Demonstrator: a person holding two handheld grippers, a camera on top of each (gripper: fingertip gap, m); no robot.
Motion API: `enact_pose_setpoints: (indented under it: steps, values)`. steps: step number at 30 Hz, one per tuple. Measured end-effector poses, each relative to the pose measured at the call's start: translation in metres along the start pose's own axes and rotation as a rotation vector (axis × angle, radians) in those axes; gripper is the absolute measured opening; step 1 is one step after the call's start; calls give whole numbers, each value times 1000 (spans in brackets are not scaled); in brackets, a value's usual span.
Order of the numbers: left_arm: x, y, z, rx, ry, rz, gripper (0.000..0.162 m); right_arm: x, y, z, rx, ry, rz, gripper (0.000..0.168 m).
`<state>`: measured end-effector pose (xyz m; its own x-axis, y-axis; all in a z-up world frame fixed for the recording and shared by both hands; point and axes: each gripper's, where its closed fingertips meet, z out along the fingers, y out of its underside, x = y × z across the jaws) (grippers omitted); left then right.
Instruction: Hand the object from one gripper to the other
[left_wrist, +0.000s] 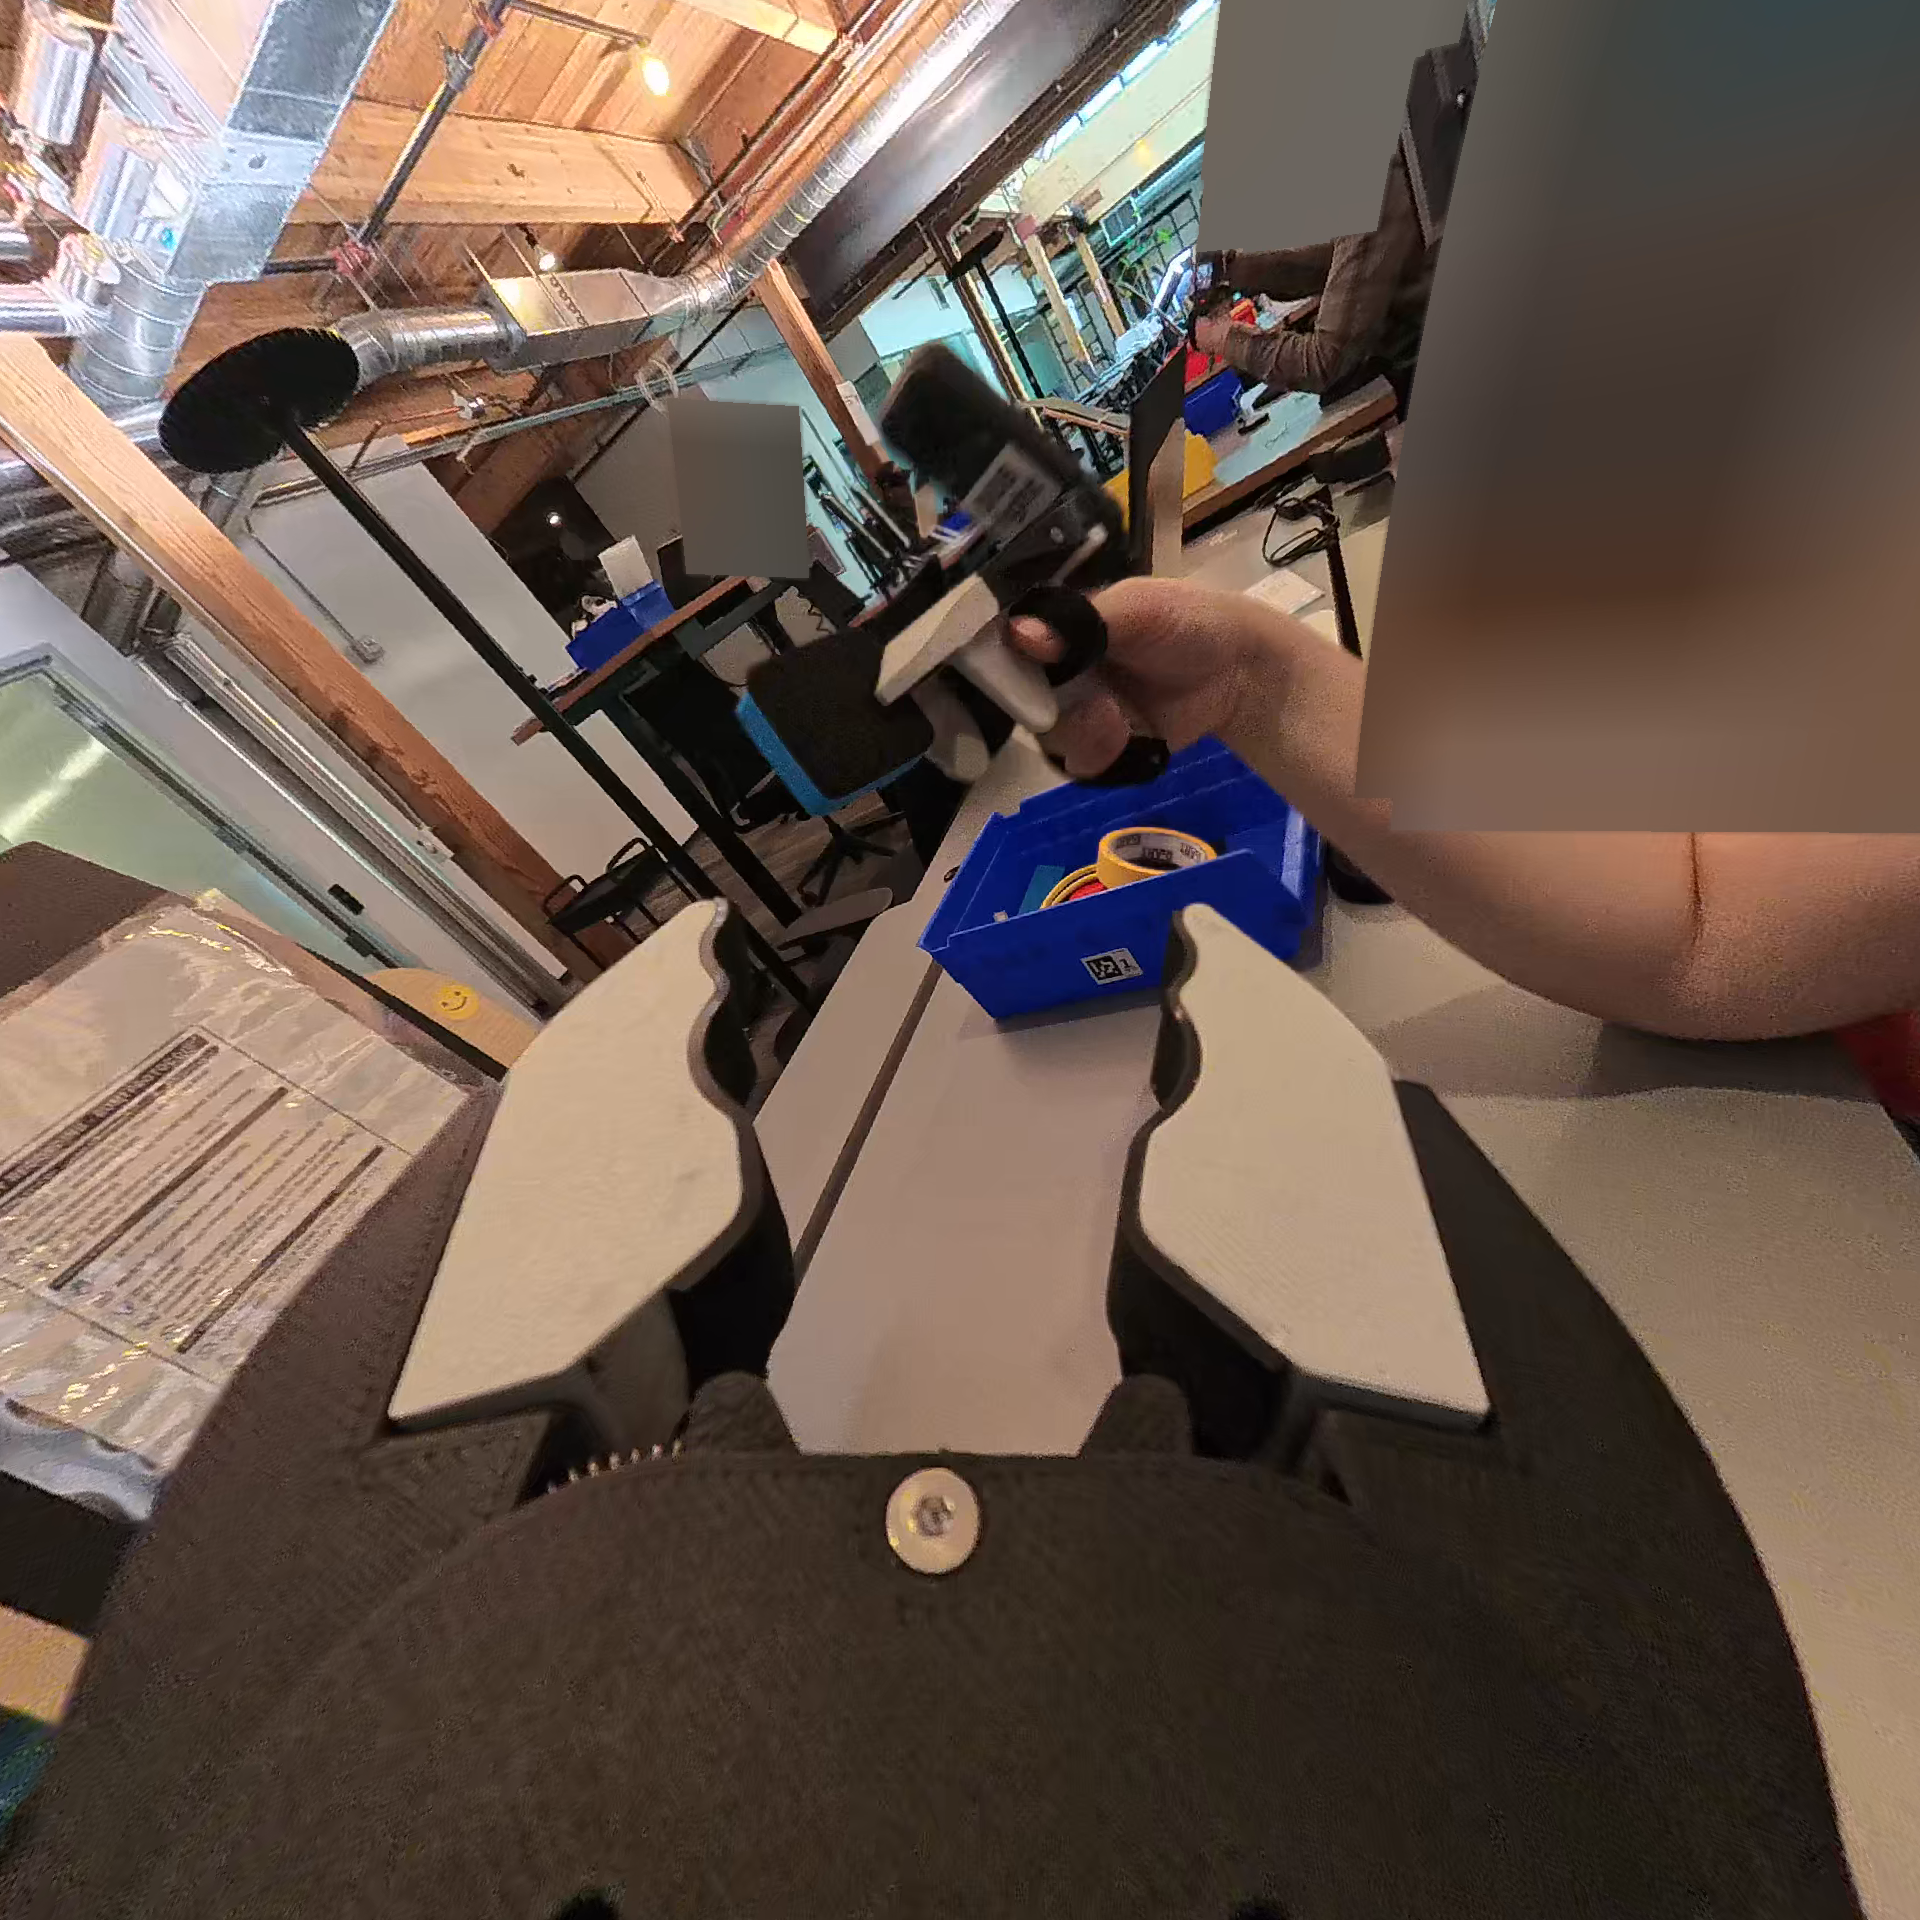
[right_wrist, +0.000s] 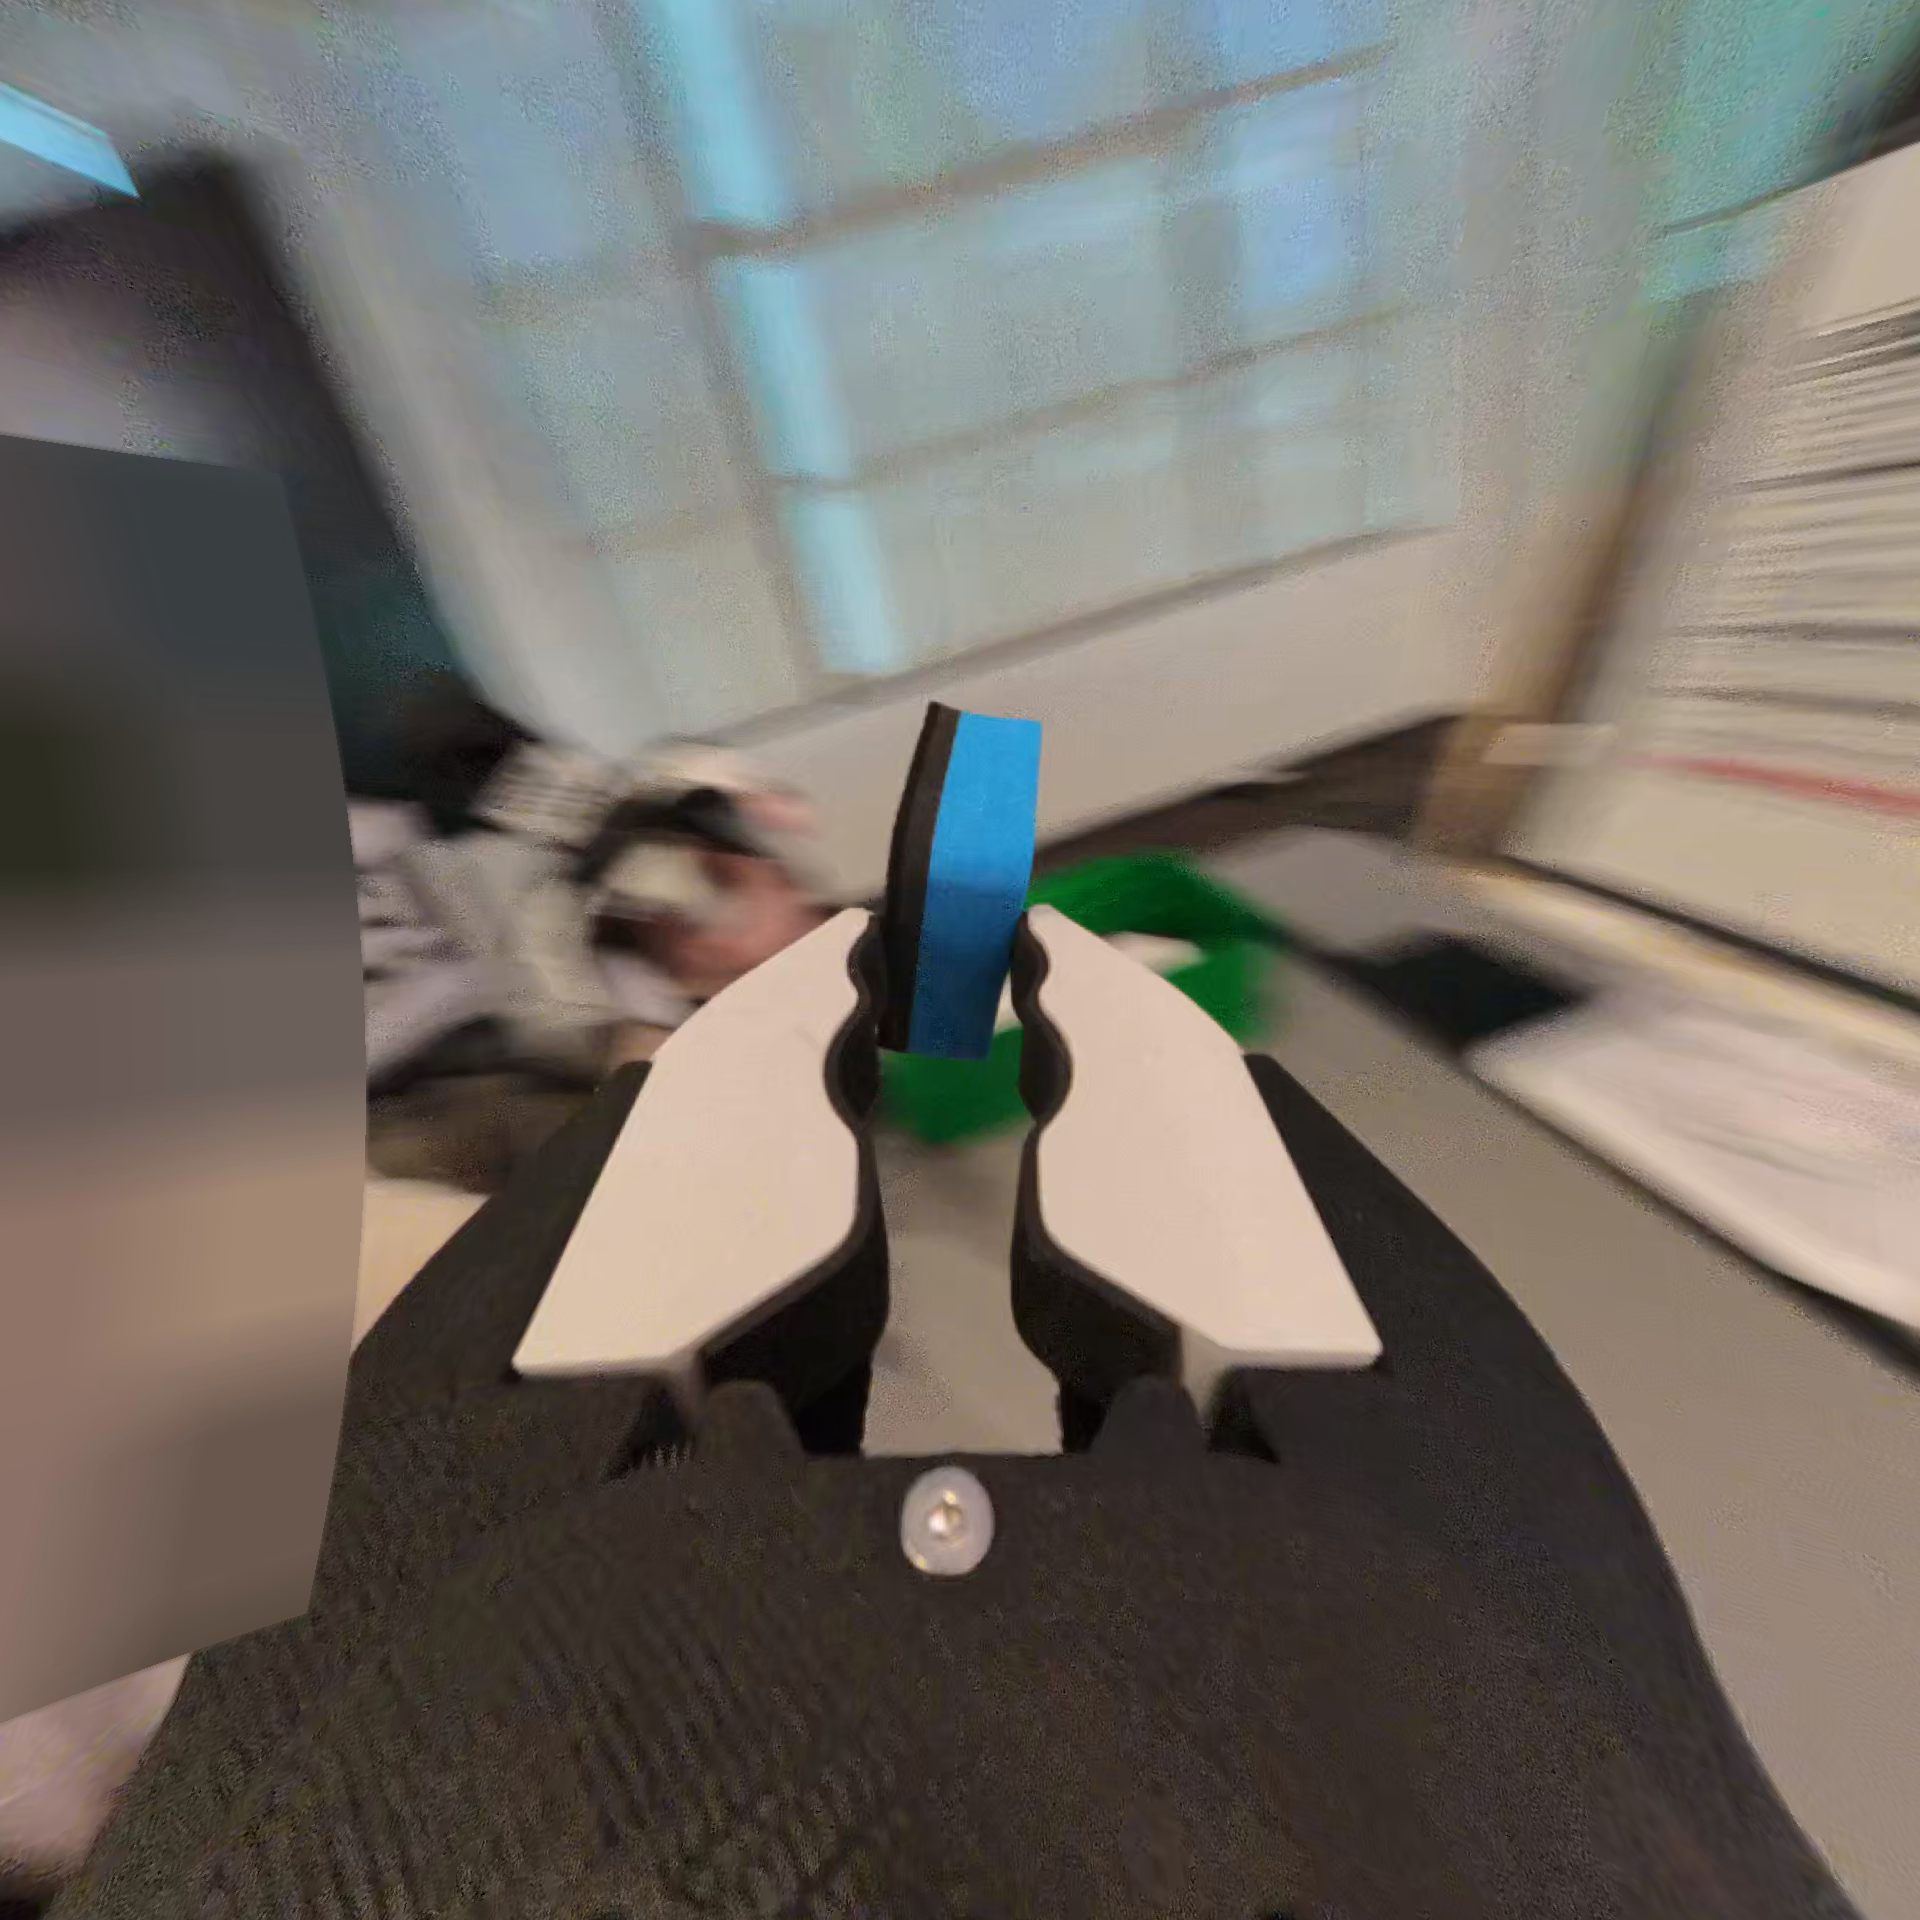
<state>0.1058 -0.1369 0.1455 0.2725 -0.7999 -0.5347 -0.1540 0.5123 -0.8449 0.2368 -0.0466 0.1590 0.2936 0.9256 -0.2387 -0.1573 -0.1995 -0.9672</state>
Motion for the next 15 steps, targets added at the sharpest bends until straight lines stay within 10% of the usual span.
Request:
enact_pose_setpoints:
  steps: [1,5,15]
  values:
    - [1,0,-3,-8,-1,15,72,39,0,-36,-37,274,-80,23]
    - [4,-3,-9,-29,-21,76,67,145,61,-213,-304,1080,131,23]
    - [15,-7,-13,-58,-22,123,66,224,195,-253,-557,1085,628,26]
